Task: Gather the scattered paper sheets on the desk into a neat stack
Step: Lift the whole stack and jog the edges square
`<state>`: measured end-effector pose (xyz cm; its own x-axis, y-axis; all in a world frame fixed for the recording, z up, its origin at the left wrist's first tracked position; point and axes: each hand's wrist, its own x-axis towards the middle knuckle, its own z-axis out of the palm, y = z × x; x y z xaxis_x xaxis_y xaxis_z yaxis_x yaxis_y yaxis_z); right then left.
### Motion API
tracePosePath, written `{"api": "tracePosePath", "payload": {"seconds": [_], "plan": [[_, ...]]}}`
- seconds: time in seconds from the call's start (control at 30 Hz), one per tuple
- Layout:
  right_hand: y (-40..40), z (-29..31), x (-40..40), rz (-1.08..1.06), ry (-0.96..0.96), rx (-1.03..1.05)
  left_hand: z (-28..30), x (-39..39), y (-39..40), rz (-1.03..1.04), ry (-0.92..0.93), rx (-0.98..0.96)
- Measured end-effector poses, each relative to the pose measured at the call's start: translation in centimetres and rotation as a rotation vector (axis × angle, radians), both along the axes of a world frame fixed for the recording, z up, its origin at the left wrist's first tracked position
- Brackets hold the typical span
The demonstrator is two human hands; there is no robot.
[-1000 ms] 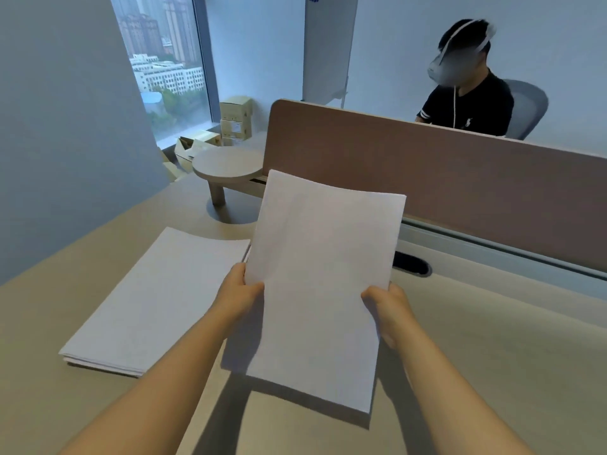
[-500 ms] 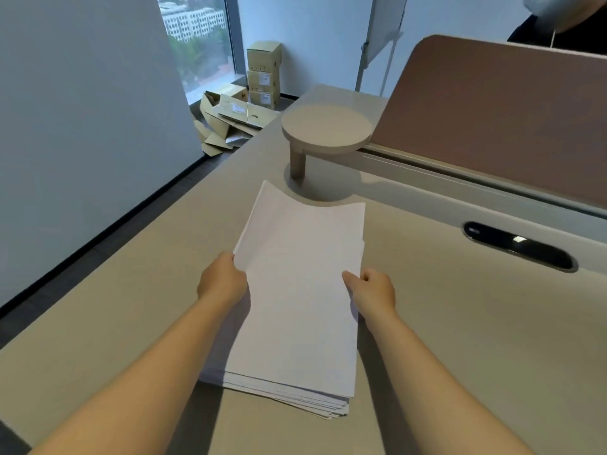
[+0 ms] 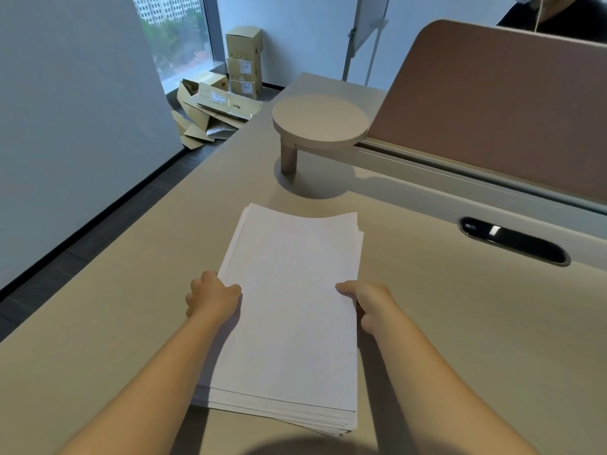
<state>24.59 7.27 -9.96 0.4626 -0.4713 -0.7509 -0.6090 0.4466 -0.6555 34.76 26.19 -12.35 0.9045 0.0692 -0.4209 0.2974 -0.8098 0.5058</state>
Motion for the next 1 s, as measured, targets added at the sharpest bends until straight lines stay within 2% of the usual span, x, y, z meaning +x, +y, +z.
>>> {"api": "tracePosePath", "payload": {"seconds": [0.13,0.23,0.27,0.33,0.43,0.53,0.73,1.0], "plan": [[1.0,-1.5,0.6,0.046,0.008,-0.056,-0.4,-0.2,0.4,-0.021,-0.025,-0.019],[1.5,-2.4,0.5,0.146,0.118,-0.389,-0.7,-0.2,0.4,-0.034,-0.037,-0.018],[1.5,-2.3,0.5,0.151,0.141,-0.435,-0.8,-0.2,0.4,-0.038,-0.043,-0.017],[1.2,-2.5,0.7,0.148,0.111,-0.404,-0.8,-0.3,0.3,-0.043,-0.051,-0.025],[0.8,-2.8,0.7,0.035,-0.019,-0.196,-0.7,-0.6,0.0,-0.045,-0.053,-0.045],[0.2,-3.5,-1.0,0.020,-0.118,-0.135,-0.5,-1.7,-0.8,-0.071,-0.052,-0.065],[-2.9,-3.5,-8.0,-0.130,-0.214,-0.188,-0.7,-6.3,-3.7,-0.179,-0.020,-0.186],[-9.0,-1.9,-20.5,-0.071,-0.332,-0.166,-1.8,-16.0,-9.6,-0.388,-0.074,-0.267]]}}
